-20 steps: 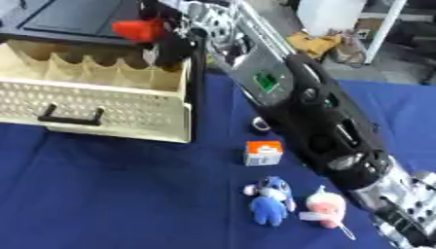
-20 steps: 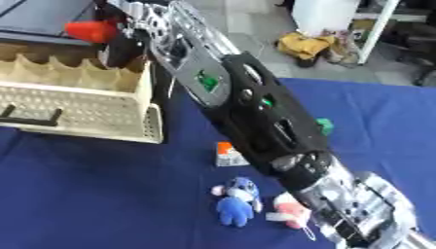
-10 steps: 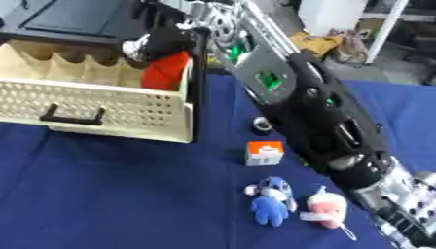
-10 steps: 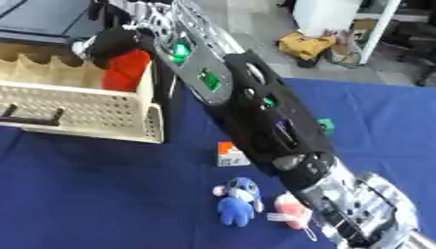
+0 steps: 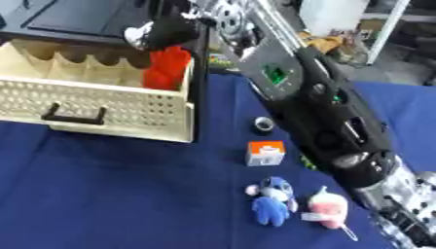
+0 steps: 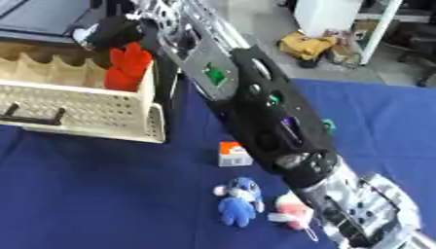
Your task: Pick up objects from table and place into drawer.
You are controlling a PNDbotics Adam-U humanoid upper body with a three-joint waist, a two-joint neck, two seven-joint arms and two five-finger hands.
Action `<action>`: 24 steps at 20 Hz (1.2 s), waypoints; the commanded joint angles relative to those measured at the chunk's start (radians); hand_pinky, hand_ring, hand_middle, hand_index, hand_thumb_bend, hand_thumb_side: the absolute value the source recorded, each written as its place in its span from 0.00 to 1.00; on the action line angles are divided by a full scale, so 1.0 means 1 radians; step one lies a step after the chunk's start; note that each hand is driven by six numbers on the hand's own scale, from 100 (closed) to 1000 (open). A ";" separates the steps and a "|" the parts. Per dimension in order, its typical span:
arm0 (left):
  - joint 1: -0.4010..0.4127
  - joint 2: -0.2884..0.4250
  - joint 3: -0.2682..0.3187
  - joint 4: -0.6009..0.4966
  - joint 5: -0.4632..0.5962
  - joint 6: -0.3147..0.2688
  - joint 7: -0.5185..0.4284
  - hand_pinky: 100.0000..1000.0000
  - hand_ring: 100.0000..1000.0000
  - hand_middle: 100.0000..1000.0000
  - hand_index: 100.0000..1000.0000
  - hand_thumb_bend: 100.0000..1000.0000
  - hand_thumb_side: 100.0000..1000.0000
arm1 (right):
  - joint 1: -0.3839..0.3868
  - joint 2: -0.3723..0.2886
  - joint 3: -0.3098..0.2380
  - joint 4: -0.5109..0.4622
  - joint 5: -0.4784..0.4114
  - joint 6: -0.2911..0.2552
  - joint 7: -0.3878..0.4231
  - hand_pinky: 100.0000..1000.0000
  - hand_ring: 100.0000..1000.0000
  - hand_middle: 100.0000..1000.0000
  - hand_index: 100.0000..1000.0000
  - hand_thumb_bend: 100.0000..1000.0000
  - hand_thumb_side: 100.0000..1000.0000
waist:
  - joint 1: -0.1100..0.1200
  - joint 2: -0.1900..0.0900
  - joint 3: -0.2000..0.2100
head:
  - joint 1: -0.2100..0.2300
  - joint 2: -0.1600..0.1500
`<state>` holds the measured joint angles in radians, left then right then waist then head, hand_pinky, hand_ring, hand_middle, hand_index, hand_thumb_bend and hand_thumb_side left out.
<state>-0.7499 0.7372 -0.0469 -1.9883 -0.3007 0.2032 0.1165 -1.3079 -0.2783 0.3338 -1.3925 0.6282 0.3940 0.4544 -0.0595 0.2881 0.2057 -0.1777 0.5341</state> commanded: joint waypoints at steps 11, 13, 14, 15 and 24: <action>0.030 0.052 0.011 -0.012 -0.024 0.013 -0.005 0.00 0.00 0.00 0.64 0.43 0.89 | 0.088 -0.310 -0.158 -0.498 -0.395 0.134 -0.370 0.58 0.66 0.56 0.77 0.03 0.41 | 0.038 -0.058 -0.050 | 0.069 0.057; 0.035 0.056 0.011 -0.012 -0.031 0.017 -0.008 0.00 0.00 0.00 0.64 0.43 0.89 | 0.127 -0.359 -0.177 -0.565 -0.452 0.148 -0.431 0.57 0.66 0.55 0.76 0.01 0.40 | 0.045 -0.059 -0.059 | 0.082 0.059; 0.037 0.059 0.011 -0.012 -0.036 0.019 -0.010 0.00 0.00 0.00 0.64 0.43 0.89 | 0.149 -0.384 -0.186 -0.587 -0.478 0.149 -0.461 0.57 0.65 0.55 0.76 0.00 0.39 | 0.049 -0.060 -0.063 | 0.089 0.060; 0.039 0.061 0.011 -0.012 -0.042 0.021 -0.012 0.00 0.00 0.00 0.65 0.43 0.89 | 0.169 -0.406 -0.193 -0.598 -0.502 0.141 -0.488 0.57 0.65 0.55 0.76 0.00 0.38 | 0.052 -0.061 -0.067 | 0.095 0.062; 0.059 0.100 0.003 -0.012 -0.118 0.036 -0.103 0.00 0.00 0.00 0.68 0.36 0.92 | 0.363 -0.567 -0.271 -0.608 -0.639 -0.032 -0.701 0.55 0.65 0.55 0.76 0.00 0.45 | 0.086 -0.064 -0.095 | 0.139 0.077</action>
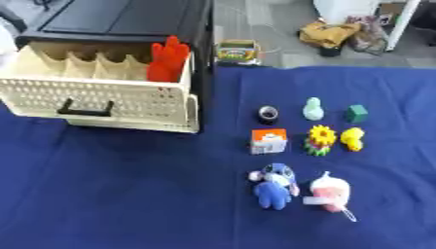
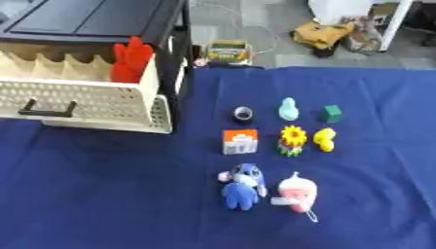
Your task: Pick up objects from table and place into drawer.
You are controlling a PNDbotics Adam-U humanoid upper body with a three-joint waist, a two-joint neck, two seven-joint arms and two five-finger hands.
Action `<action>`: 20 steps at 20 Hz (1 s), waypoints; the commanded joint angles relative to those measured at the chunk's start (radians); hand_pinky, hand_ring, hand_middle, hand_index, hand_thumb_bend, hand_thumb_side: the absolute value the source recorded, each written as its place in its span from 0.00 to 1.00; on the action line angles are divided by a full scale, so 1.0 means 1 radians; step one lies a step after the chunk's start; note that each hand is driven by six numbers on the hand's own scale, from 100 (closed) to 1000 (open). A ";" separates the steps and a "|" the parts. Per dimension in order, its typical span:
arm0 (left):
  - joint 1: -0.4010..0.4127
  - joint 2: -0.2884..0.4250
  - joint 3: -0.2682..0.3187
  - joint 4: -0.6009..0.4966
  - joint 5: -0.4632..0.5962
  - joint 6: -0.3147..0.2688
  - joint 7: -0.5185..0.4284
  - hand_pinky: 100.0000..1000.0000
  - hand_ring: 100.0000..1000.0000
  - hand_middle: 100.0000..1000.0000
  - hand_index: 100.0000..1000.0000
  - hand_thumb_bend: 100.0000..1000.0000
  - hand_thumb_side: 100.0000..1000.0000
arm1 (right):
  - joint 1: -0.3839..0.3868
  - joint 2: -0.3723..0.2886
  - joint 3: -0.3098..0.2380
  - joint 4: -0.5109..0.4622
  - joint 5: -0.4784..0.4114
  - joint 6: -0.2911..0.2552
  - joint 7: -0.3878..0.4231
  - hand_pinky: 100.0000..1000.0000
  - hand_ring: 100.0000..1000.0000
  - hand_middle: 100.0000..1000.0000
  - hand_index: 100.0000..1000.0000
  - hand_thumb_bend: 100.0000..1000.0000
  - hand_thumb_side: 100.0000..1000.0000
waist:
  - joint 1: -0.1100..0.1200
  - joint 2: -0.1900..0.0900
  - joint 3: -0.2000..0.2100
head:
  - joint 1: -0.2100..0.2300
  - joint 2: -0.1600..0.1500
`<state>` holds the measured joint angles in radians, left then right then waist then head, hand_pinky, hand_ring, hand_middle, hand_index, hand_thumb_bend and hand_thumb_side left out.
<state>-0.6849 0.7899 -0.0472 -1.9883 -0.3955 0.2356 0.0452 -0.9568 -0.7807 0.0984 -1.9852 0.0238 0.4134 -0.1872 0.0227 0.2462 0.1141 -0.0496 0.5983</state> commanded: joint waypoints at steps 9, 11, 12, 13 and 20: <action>0.016 0.101 -0.016 -0.012 -0.102 -0.006 -0.222 0.00 0.00 0.00 0.71 0.26 0.98 | 0.215 -0.180 -0.093 -0.015 -0.145 -0.270 -0.272 0.57 0.66 0.57 0.77 0.00 0.69 | 0.019 -0.010 -0.034 | 0.035 0.017; 0.027 0.138 -0.055 -0.012 -0.124 -0.026 -0.342 0.00 0.00 0.00 0.75 0.18 1.00 | 0.267 -0.198 -0.108 -0.015 -0.148 -0.278 -0.298 0.57 0.65 0.57 0.77 0.00 0.69 | 0.026 -0.004 -0.044 | 0.036 0.017; 0.025 0.151 -0.067 -0.012 -0.139 -0.039 -0.427 0.00 0.00 0.05 0.74 0.19 1.00 | 0.294 -0.203 -0.118 -0.015 -0.148 -0.284 -0.311 0.57 0.65 0.57 0.77 0.00 0.70 | 0.028 -0.002 -0.047 | 0.030 0.018; 0.019 0.158 -0.071 -0.012 -0.153 -0.052 -0.506 0.00 0.00 0.06 0.74 0.19 1.00 | 0.316 -0.205 -0.127 -0.015 -0.149 -0.290 -0.323 0.57 0.65 0.57 0.76 0.00 0.70 | 0.029 0.000 -0.048 | 0.024 0.020; 0.002 0.156 -0.073 -0.012 -0.169 -0.106 -0.748 0.00 0.17 0.21 0.74 0.20 1.00 | 0.412 -0.186 -0.179 -0.015 -0.145 -0.379 -0.377 0.62 0.71 0.62 0.79 0.00 0.78 | 0.031 0.010 -0.067 | -0.015 0.023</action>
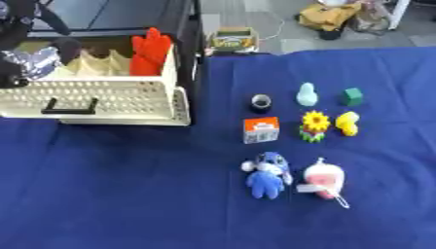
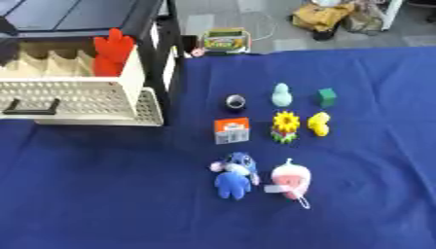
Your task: Pick up objects from table and place into drawer.
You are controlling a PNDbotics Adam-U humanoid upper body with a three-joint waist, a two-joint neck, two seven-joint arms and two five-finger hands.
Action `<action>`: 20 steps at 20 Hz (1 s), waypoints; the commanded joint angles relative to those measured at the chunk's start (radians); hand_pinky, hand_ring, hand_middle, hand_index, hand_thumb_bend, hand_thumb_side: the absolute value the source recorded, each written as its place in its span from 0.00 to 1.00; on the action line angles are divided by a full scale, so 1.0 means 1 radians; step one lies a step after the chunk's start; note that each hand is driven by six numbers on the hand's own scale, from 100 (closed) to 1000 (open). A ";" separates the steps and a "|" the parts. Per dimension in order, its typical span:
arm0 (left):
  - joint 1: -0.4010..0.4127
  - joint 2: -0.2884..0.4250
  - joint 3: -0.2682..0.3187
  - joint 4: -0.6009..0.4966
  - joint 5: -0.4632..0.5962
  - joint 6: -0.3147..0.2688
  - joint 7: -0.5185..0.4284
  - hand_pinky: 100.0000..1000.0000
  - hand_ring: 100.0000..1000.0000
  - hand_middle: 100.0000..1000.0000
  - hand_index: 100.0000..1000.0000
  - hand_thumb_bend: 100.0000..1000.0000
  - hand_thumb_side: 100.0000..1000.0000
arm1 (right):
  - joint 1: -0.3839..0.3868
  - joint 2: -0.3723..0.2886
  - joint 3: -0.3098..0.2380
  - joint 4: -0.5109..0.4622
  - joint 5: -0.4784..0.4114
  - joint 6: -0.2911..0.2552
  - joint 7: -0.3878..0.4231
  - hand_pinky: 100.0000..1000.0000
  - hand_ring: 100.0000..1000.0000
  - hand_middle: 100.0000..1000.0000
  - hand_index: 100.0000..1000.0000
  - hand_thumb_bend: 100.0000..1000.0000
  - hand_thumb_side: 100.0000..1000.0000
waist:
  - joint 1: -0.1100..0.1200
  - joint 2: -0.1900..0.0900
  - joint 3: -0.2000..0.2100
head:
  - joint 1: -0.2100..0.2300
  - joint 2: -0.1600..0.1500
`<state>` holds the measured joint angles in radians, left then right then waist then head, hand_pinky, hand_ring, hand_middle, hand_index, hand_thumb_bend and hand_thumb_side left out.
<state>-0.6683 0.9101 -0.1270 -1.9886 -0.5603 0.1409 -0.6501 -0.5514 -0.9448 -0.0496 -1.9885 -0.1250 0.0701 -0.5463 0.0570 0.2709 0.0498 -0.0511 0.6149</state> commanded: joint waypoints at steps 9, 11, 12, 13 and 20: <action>0.008 0.047 -0.025 -0.011 0.019 -0.009 -0.142 0.03 0.26 0.33 0.75 0.23 1.00 | 0.106 0.024 -0.067 -0.011 0.108 -0.142 -0.109 0.65 0.73 0.65 0.79 0.00 0.81 | -0.007 -0.006 -0.024 | -0.024 -0.015; 0.015 0.060 -0.032 -0.011 0.019 -0.010 -0.154 0.02 0.25 0.34 0.74 0.25 1.00 | 0.115 0.028 -0.068 -0.011 0.114 -0.141 -0.121 0.65 0.73 0.65 0.79 0.00 0.81 | -0.007 -0.007 -0.023 | -0.017 -0.020; 0.019 0.066 -0.035 -0.011 0.014 -0.010 -0.158 0.02 0.25 0.35 0.74 0.26 1.00 | 0.118 0.030 -0.069 -0.011 0.115 -0.140 -0.125 0.65 0.73 0.65 0.79 0.00 0.81 | -0.006 -0.007 -0.023 | -0.014 -0.022; 0.025 0.072 -0.037 -0.011 0.009 -0.008 -0.160 0.01 0.26 0.36 0.75 0.25 1.00 | 0.120 0.032 -0.070 -0.011 0.116 -0.139 -0.129 0.65 0.73 0.65 0.79 0.00 0.81 | -0.006 -0.007 -0.023 | -0.010 -0.025; 0.051 0.092 -0.047 -0.011 0.033 -0.009 -0.149 0.00 0.27 0.34 0.70 0.27 1.00 | 0.137 0.042 -0.075 -0.011 0.119 -0.132 -0.138 0.65 0.72 0.65 0.79 0.00 0.81 | -0.008 -0.006 -0.020 | 0.006 -0.030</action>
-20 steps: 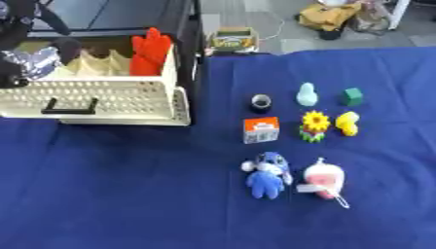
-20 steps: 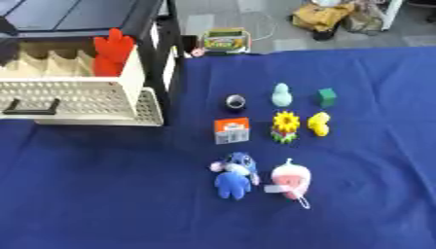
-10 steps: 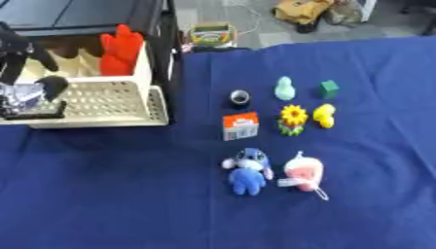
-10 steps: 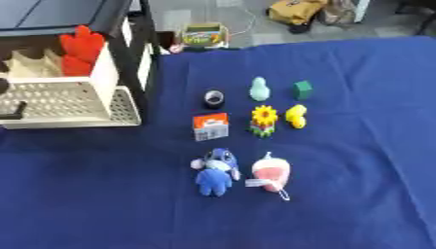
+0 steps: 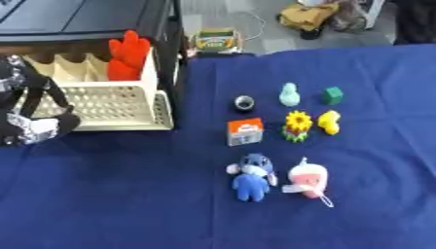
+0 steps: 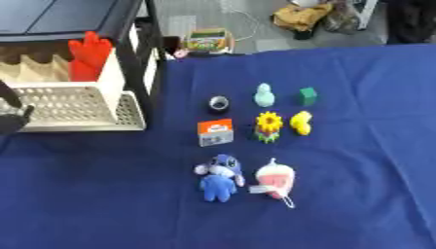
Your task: Pick up objects from table and place into drawer.
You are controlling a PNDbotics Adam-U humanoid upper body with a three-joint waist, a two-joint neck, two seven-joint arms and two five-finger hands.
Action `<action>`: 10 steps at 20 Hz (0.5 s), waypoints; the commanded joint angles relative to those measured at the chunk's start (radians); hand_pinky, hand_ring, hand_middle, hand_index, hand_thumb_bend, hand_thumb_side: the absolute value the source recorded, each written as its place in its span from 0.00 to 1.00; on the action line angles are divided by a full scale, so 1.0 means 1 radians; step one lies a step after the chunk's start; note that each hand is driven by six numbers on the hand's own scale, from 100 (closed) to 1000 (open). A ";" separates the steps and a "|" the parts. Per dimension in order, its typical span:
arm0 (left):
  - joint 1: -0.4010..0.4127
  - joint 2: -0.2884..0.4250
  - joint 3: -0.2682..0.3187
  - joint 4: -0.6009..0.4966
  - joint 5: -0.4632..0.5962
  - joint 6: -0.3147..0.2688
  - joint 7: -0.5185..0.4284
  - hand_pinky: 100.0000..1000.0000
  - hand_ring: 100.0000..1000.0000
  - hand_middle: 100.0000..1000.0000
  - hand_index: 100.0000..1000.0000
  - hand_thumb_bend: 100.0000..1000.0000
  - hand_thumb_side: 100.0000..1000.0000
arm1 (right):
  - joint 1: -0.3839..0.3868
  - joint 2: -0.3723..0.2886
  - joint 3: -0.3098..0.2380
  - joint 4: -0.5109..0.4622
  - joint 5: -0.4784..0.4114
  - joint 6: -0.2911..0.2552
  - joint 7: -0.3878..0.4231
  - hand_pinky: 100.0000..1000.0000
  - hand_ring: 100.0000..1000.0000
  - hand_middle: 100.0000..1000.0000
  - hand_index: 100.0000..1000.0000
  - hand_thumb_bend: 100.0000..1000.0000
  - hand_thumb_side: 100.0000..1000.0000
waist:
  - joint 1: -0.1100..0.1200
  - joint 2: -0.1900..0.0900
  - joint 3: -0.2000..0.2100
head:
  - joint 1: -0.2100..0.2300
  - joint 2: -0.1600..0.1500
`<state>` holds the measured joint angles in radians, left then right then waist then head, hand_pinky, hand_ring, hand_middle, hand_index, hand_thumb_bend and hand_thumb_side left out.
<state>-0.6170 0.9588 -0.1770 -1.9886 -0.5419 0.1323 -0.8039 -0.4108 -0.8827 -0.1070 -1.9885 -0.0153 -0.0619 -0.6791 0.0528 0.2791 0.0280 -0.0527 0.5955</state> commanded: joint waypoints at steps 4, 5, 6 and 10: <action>0.043 0.059 -0.007 -0.011 0.040 0.004 0.001 0.00 0.27 0.34 0.71 0.28 1.00 | 0.000 -0.015 -0.021 -0.011 0.009 0.002 -0.011 0.65 0.72 0.65 0.79 0.00 0.80 | -0.005 -0.012 0.001 | 0.013 -0.015; 0.054 0.062 -0.009 -0.011 0.045 0.003 0.003 0.00 0.28 0.34 0.71 0.28 1.00 | 0.000 -0.015 -0.022 -0.011 0.009 0.003 -0.013 0.65 0.72 0.64 0.79 0.00 0.80 | -0.005 -0.011 0.002 | 0.014 -0.017; 0.062 0.066 -0.009 -0.011 0.048 0.004 0.005 0.00 0.28 0.34 0.71 0.28 1.00 | 0.001 -0.014 -0.022 -0.011 0.009 0.003 -0.014 0.65 0.72 0.64 0.79 0.00 0.80 | -0.005 -0.011 0.002 | 0.015 -0.018; 0.098 0.075 -0.006 -0.011 0.066 0.007 0.022 0.00 0.28 0.34 0.71 0.28 1.00 | 0.003 -0.009 -0.023 -0.011 0.010 0.005 -0.015 0.65 0.72 0.64 0.78 0.00 0.80 | -0.007 -0.008 0.004 | 0.017 -0.021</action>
<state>-0.5116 0.9905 -0.1946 -1.9886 -0.4836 0.1384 -0.7905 -0.4022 -0.8728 -0.1158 -1.9885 -0.0113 -0.0585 -0.6897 0.0491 0.2855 0.0311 -0.0396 0.5866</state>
